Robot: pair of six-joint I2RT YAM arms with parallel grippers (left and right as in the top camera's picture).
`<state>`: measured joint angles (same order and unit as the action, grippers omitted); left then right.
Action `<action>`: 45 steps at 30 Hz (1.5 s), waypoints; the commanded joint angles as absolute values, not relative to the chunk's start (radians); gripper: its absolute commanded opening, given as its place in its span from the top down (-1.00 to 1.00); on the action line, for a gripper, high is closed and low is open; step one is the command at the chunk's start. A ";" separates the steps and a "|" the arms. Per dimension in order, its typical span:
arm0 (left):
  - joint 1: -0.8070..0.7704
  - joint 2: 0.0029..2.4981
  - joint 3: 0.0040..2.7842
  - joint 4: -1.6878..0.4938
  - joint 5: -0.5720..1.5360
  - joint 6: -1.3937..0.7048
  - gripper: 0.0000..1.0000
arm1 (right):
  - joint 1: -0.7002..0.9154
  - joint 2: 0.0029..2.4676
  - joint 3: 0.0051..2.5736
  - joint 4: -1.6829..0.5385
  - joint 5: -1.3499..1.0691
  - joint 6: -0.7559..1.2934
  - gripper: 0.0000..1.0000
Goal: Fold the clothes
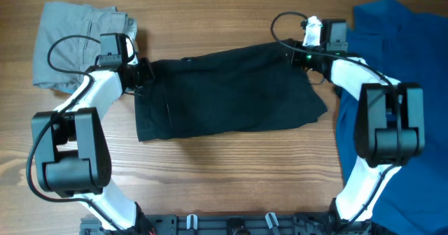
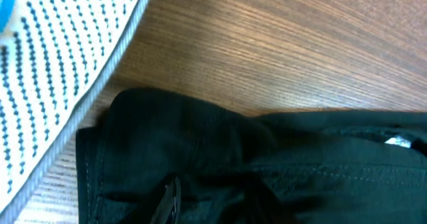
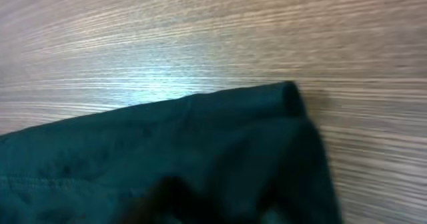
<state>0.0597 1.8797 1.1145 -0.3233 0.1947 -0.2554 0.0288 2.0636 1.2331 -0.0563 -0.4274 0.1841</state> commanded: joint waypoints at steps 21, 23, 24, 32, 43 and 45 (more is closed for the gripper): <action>0.059 1.845 1.130 -0.464 0.262 -0.149 -0.71 | -0.100 1.732 1.232 -0.682 -0.468 0.245 -0.12; 0.059 1.892 1.130 -0.482 0.270 -0.144 -0.82 | -0.064 1.744 1.206 -0.722 -0.472 0.174 -0.03; 0.059 1.925 1.130 -0.487 0.273 -0.144 -0.86 | -0.040 1.744 1.184 -0.726 -0.466 0.157 0.10; 0.058 2.115 1.130 -0.465 0.572 -0.141 -0.78 | 0.027 1.795 1.038 -0.630 -0.321 0.247 0.50; 0.097 2.006 1.395 -1.014 0.191 -0.111 0.92 | 0.027 1.693 1.061 -0.751 -0.321 0.213 0.65; 0.111 1.946 1.600 -1.241 0.069 -0.111 0.92 | 0.027 1.612 1.063 -0.806 -0.321 0.210 0.65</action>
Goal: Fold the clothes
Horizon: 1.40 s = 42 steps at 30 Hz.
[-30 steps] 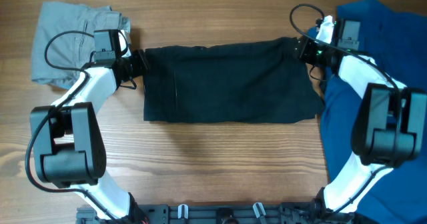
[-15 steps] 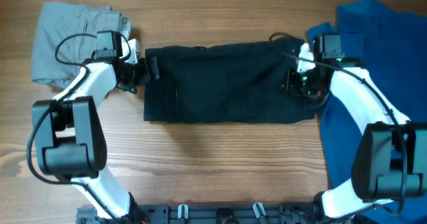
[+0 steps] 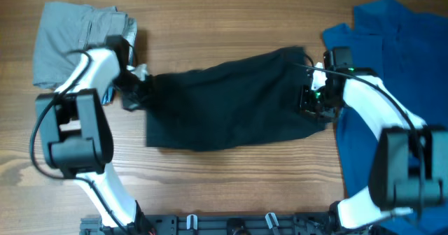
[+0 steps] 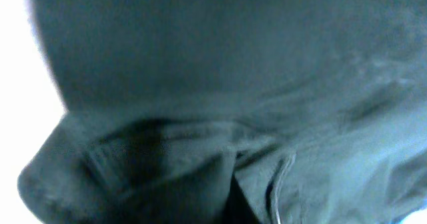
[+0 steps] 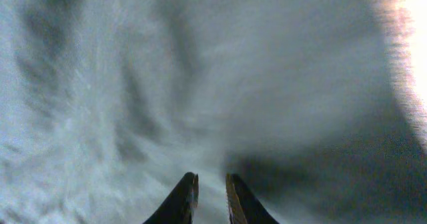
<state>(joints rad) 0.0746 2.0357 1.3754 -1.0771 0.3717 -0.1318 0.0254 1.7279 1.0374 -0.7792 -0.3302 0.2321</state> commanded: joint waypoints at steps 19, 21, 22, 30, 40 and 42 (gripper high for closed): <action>-0.409 1.975 1.718 -1.288 0.056 -0.307 -0.46 | 0.027 1.520 1.062 -0.857 -0.321 0.183 0.66; -0.444 1.990 1.721 -1.247 0.080 -0.323 -1.00 | 0.027 1.520 1.062 -0.862 -0.321 0.183 0.65; -0.447 1.986 1.745 -1.251 0.081 -0.323 -1.00 | 0.027 1.520 1.062 -0.861 -0.321 0.180 0.62; -0.281 1.945 1.950 -1.433 0.009 -0.293 0.74 | 0.158 1.526 1.058 -0.656 -0.495 0.029 0.32; -0.094 1.946 1.250 -0.903 0.175 -0.356 0.73 | 0.399 1.986 1.058 -0.071 -0.499 0.270 0.90; -0.094 1.946 1.206 -0.851 0.175 -0.351 0.63 | 0.364 2.058 1.058 -0.083 -0.493 0.269 0.89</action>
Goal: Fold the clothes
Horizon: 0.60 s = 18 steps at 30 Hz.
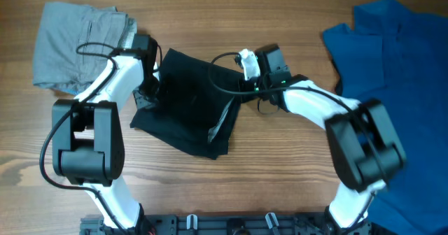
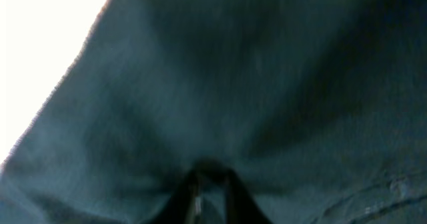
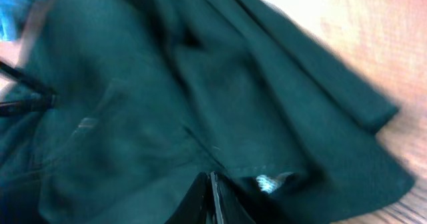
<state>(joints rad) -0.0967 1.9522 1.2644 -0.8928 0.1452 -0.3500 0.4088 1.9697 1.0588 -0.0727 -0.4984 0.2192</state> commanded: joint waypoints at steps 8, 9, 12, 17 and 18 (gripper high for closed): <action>-0.093 1.688 1.251 -0.905 0.170 -0.310 -0.25 | 0.168 1.872 1.059 -0.384 -0.291 0.202 0.78; -0.093 1.646 1.251 -0.900 0.134 -0.310 -0.38 | 0.171 1.835 1.059 -0.385 -0.324 0.152 0.28; -0.094 1.644 1.243 -0.906 0.163 -0.301 -0.29 | 0.171 1.849 1.058 -0.385 -0.328 0.129 -0.40; -0.178 1.678 1.134 -0.882 0.397 -0.257 0.92 | 0.170 1.861 1.057 -0.406 -0.400 0.090 0.87; -0.201 1.678 1.089 -0.836 0.396 -0.278 0.92 | 0.170 1.860 1.057 -0.414 -0.397 0.117 0.90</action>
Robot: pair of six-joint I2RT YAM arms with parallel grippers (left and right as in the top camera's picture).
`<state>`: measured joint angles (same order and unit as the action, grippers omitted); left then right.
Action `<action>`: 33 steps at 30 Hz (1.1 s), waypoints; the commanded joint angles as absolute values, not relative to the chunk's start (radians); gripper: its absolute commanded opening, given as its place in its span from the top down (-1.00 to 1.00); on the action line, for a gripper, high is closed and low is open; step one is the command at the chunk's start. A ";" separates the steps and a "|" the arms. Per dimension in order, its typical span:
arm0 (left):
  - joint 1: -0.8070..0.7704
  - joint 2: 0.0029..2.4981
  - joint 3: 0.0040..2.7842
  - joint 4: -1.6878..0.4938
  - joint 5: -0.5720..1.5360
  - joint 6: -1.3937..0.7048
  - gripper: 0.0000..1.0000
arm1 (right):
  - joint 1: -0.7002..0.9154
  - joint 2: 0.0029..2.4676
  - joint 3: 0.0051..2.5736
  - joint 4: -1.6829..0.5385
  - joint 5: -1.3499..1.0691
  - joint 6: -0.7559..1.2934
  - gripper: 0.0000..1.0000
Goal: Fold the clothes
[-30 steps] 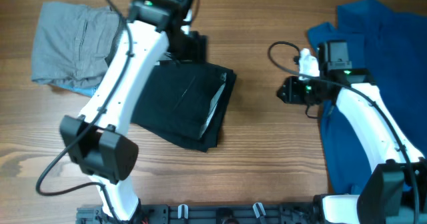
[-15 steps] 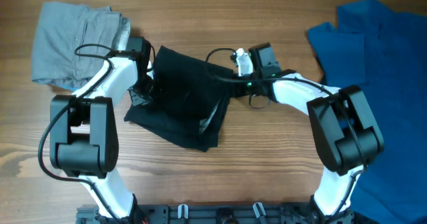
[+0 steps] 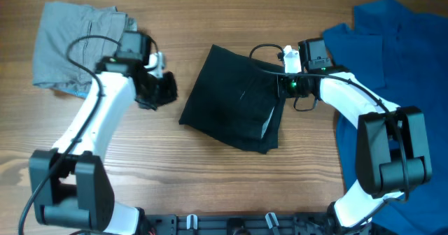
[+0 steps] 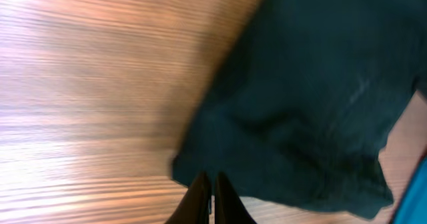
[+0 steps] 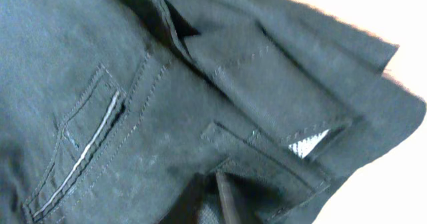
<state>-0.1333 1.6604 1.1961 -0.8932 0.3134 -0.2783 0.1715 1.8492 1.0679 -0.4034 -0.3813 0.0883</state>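
The black garment (image 3: 231, 102) lies folded in a skewed bundle at the middle of the table. My right gripper (image 3: 283, 86) sits at the bundle's right edge. In the right wrist view this gripper (image 5: 213, 201) is shut on a fold of the black cloth (image 5: 133, 64), near a pocket seam and a white label. My left gripper (image 3: 164, 91) is left of the bundle and apart from it. Seen from the left wrist, that gripper (image 4: 208, 196) is shut with nothing in it over bare wood, and the garment's (image 4: 313, 84) edge lies just ahead.
A folded grey garment (image 3: 77, 43) lies at the back left, behind my left arm. A blue garment (image 3: 395, 60) covers the right side of the table, under and beside my right arm. Bare wood (image 3: 210, 186) runs along the front.
My left gripper has let go of the black cloth and is now left of it over bare wood. The bundle and my right gripper are further right.
The black garment first lay spread wide with a gripper at each upper corner. Then both grippers held its ends, closer in. Then the right end was over at the left and the garment doubled. Now the bundle lies mid-table, held only on the right.
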 commanded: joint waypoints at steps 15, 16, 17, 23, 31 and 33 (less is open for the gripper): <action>-0.065 1.783 0.862 0.228 0.371 -0.663 0.66 | 0.171 1.684 1.020 -0.377 -0.289 0.105 0.73; -0.052 1.783 0.903 0.190 0.409 -0.646 0.64 | 0.171 1.723 1.020 -0.365 -0.236 0.128 0.73; -0.039 1.783 0.951 0.122 0.480 -0.601 0.63 | 0.171 1.788 1.020 -0.364 -0.139 0.159 0.76; -0.063 1.782 1.023 -0.430 0.724 -0.327 0.04 | 0.180 1.980 1.019 -0.611 -0.118 0.264 0.91; -0.147 1.782 0.995 -0.572 0.714 -0.351 -0.08 | 0.221 1.498 1.020 -0.611 -0.149 0.199 0.67; -0.210 1.782 0.995 -0.487 0.704 -0.393 0.92 | 0.221 1.513 1.019 -0.417 -0.130 0.159 0.81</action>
<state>-0.1444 1.7824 1.0061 -0.5514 0.6910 -0.3321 0.2199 1.5055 1.0142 -0.5480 -0.1371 0.2150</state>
